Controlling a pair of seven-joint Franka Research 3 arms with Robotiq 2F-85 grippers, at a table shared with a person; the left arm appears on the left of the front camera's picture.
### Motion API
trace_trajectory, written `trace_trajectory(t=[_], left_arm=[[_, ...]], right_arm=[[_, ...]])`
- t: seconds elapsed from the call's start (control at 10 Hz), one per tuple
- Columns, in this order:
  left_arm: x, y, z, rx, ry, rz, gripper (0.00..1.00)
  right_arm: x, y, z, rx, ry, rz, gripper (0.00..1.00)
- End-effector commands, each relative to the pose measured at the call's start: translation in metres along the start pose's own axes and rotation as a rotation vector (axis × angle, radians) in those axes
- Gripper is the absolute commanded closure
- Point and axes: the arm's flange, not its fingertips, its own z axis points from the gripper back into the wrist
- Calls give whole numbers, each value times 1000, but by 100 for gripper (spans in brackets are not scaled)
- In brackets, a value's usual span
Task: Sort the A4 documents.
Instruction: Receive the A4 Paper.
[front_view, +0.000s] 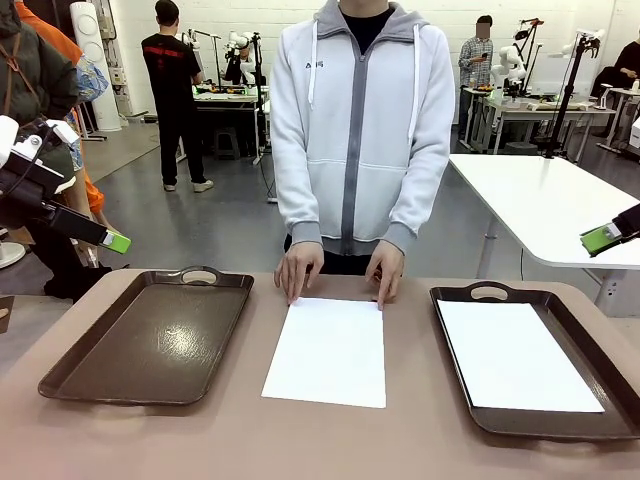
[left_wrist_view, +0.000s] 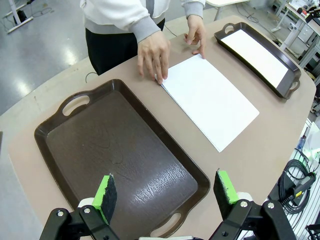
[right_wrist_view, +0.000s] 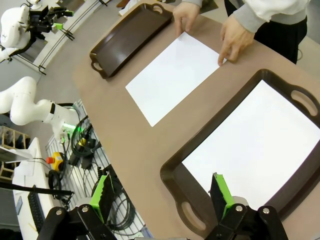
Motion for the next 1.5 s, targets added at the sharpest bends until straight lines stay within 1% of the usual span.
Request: trace_trajectory(t=[0.0,1.4], left_arm=[[-1,3,-1,-12,-3,-6,0],[-1,3,-1,-12,-3,-6,0]], right_arm=[[0,0,-2,9,1,5,0],[0,0,-2,9,1,5,0]])
